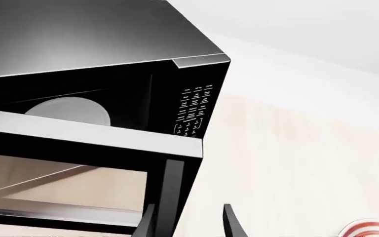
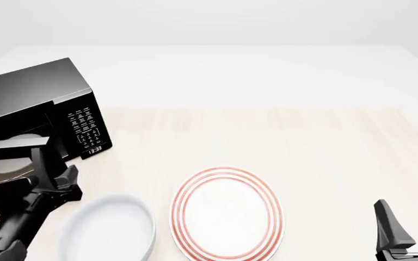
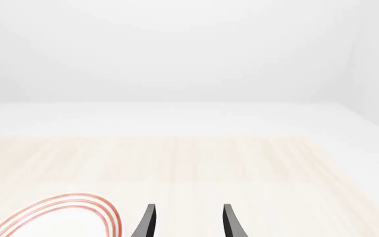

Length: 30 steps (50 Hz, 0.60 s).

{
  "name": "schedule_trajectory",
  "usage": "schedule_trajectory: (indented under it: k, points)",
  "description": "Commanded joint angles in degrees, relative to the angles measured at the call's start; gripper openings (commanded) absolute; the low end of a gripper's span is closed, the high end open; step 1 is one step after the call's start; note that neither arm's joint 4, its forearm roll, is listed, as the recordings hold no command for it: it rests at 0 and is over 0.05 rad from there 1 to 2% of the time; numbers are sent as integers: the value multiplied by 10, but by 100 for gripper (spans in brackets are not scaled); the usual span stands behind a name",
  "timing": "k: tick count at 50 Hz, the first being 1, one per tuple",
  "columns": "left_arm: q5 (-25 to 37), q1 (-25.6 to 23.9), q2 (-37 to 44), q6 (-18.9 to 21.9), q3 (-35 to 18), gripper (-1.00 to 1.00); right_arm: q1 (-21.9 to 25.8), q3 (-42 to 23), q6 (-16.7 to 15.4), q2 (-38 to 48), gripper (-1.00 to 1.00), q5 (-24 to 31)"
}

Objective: Open the microwave.

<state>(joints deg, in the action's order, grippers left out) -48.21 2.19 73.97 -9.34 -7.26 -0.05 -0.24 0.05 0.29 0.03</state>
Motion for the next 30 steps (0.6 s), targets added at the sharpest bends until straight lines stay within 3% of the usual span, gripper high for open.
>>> schedule_trajectory:
  k: [1, 30]
  points:
    - [4, -17, -46, -6, -26, 100, 0, 0, 0, 0, 100, 0]
    - [45, 21, -114, 22, -12, 100, 0, 0, 0, 0, 100, 0]
